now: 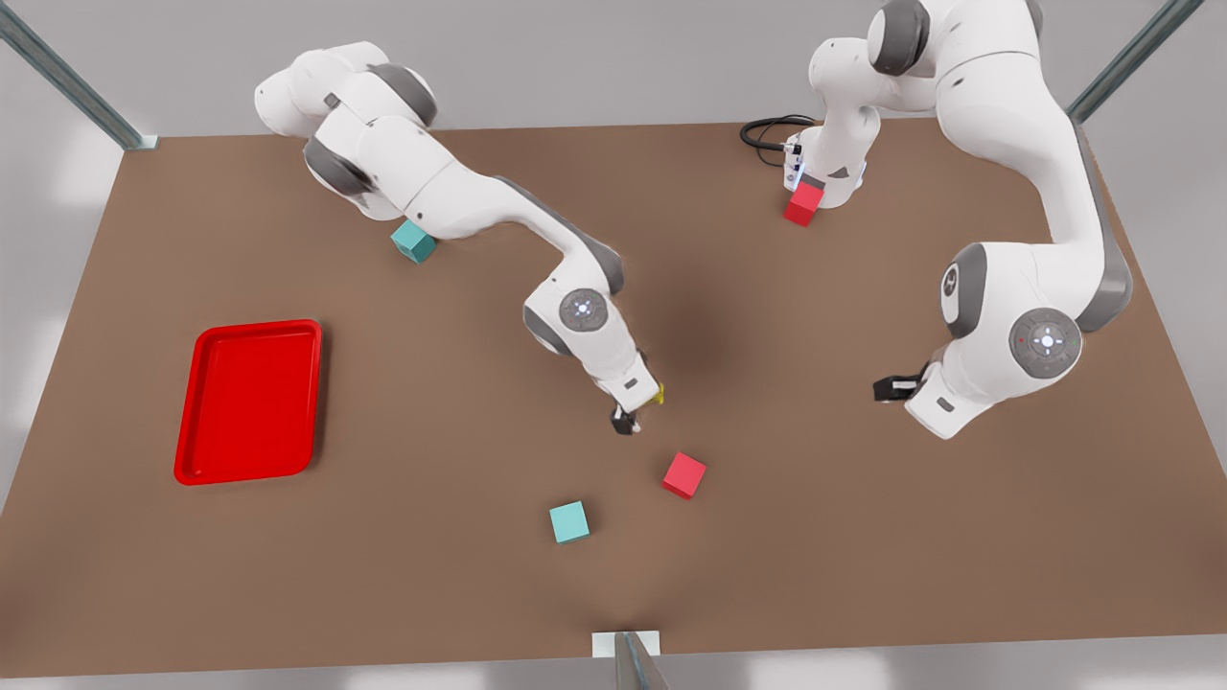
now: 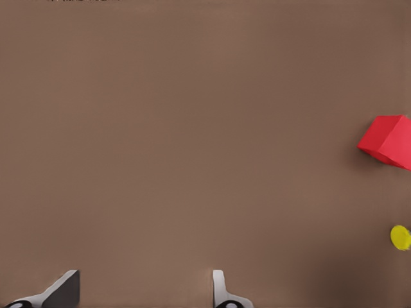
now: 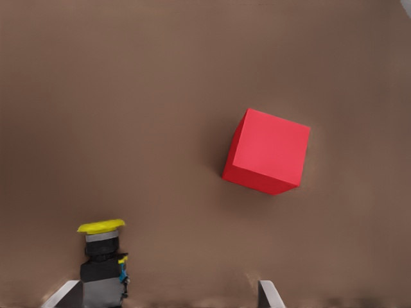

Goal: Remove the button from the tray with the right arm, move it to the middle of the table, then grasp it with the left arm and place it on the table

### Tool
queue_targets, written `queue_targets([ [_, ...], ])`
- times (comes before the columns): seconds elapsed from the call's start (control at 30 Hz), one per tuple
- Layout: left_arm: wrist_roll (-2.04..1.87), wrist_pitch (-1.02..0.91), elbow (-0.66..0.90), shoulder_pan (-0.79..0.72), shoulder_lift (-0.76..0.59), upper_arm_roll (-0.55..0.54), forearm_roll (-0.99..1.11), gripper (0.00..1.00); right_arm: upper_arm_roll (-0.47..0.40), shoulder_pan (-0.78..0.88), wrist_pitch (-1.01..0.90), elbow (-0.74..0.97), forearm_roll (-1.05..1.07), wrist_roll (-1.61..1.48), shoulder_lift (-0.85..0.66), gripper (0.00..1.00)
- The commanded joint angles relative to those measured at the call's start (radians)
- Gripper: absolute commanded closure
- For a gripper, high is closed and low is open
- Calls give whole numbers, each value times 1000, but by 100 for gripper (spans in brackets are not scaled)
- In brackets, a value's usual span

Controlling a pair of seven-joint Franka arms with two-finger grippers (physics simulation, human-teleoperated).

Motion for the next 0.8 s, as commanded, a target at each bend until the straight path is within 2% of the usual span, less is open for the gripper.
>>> queue_targets([
  [0.0,-678,0,7,-35,-9,-24,-82,0,0,-121,-249,-10,80,-64,-127,0],
  [0.1,-965,3,7,-49,-14,-89,-104,0,-5,-371,-713,-4,95,226,-417,0],
  [0.13,-1115,2,8,-87,-12,-112,-99,0,-29,-428,-808,-28,92,243,-505,0],
  [0.17,-1267,8,8,-130,-12,-113,-102,0,-112,-425,-784,-151,100,277,-634,0],
  [0.2,-1341,11,22,-187,4,-110,-93,0,-202,-358,-787,-147,94,378,-635,0],
  [0.23,-1496,14,25,-229,21,-113,-21,0,-247,-350,-787,-145,108,522,-637,0],
  [0.27,-1560,14,30,-249,32,-112,-12,0,-250,-359,-854,-163,109,622,-664,0],
  [0.37,-1884,43,34,-275,43,-112,-10,0,-256,-397,-724,-331,83,772,-724,0],
  [0.43,-1961,55,36,-298,75,-110,-7,0,-264,-399,-733,-314,82,852,-697,0],
  [0.5,-1964,146,36,-298,113,-113,-9,0,-266,-425,-727,-294,88,863,-691,0],
  [0.53,-1961,153,36,-299,129,-112,-9,0,-322,-411,-729,-269,92,863,-672,0],
  [0.57,-1962,163,36,-299,130,-113,-9,0,-328,-405,-727,-263,94,871,-669,0],
  [0.63,-1961,167,36,-299,133,-112,-9,0,-328,-379,-714,-272,95,1015,-666,0],
  [0.77,-1964,178,36,-305,147,-113,-10,0,-315,-377,-666,-262,94,1013,-635,0],
])
